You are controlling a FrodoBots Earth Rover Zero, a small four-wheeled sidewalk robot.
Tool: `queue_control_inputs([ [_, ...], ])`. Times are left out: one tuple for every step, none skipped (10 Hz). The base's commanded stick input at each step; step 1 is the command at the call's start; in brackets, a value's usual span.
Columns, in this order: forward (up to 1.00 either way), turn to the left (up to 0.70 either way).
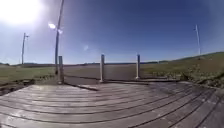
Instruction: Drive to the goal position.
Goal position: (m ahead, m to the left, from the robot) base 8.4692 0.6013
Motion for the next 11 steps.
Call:
queue_control_inputs([
  [1.0,0.0],
  [1.0,0.0],
  [1.0,0.0],
  [1.0,0.0],
  [1.0,0.0],
  [1.0,0.0],
  [1.0,0.0],
  [1.0,0.0],
  [1.0,0.0],
  [1.0,-0.4],
  [1.0,-0.4],
])
